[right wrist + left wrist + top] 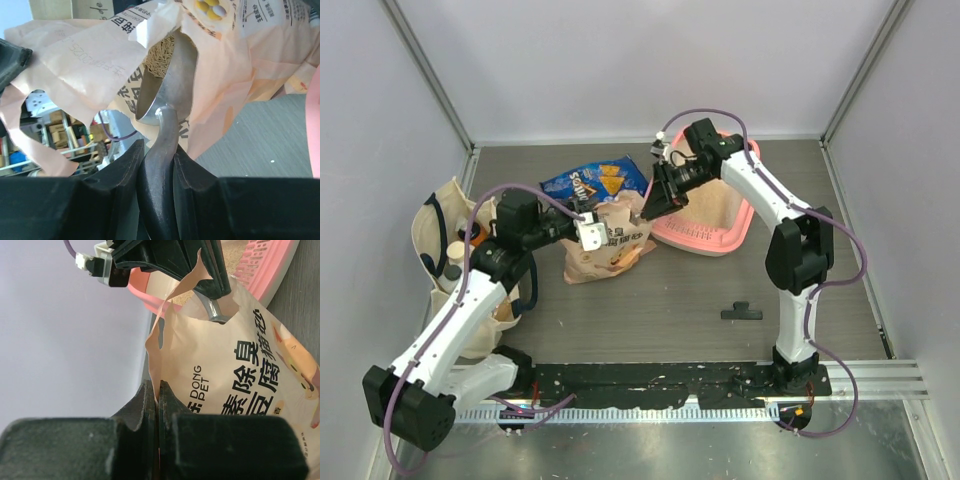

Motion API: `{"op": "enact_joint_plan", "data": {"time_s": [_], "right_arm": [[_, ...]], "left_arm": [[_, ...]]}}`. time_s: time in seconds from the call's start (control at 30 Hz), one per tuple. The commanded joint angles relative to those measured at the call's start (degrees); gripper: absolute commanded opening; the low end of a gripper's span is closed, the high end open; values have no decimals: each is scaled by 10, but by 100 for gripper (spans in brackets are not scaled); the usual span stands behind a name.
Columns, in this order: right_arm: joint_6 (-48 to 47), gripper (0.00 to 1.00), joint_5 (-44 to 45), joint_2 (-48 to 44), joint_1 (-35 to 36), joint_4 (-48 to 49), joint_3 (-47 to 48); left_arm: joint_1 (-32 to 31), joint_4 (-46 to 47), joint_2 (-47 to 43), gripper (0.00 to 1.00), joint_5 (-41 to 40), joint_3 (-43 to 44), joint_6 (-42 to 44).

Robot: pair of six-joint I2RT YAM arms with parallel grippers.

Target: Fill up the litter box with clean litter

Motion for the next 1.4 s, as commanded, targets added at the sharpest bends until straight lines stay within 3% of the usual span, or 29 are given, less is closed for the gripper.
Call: {"op": "enact_joint_plan", "data": {"time_s": [0.0, 0.3, 0.53, 0.7, 0.77, 0.87, 0.9, 0.93, 1.0, 1.03, 1.1, 1.13, 1.2, 1.37], "right_arm": [[64, 1, -106, -24, -33, 35, -32], [131, 1, -155, -9, -70, 84, -46], [-45, 2, -136, -38, -70, 7, -39], [-163, 2, -142, -89, -72, 43, -117], [-121, 2, -149, -110, -75, 145, -160], [46, 2, -169, -151, -86, 355, -250], [144, 2, -173, -163, -90, 417, -296], [204, 2, -176, -185, -90, 563, -320], [350, 2, -176, -197, -93, 750, -389], [472, 2, -175, -196, -97, 911, -406], [594, 2, -168, -187, -101, 1117, -444], [701, 2, -167, -181, -106, 1179, -451], [774, 2, -164, -163, -112, 1295, -466], [746, 2, -168, -175, -137, 1254, -478]], "left_arm": [[-4, 159, -46, 0, 18, -15, 73], [-6, 162, -67, 0, -5, -31, 97], [-6, 178, -61, 0, -25, -31, 91], [-7, 181, -60, 0, -38, -19, 59], [-7, 175, -60, 0, -49, -14, 48], [-10, 161, -52, 0, -84, 6, 6], [-10, 152, -49, 0, -91, 17, -11], [-9, 151, -47, 0, -101, 20, -18], [-9, 151, -42, 0, -125, 27, -28], [-10, 151, -39, 0, -132, 31, -39], [-11, 150, -34, 0, -143, 41, -53], [-10, 148, -34, 0, -146, 44, -65], [-12, 146, -29, 0, -150, 53, -69], [-13, 145, -18, 0, -166, 72, -84]]}}
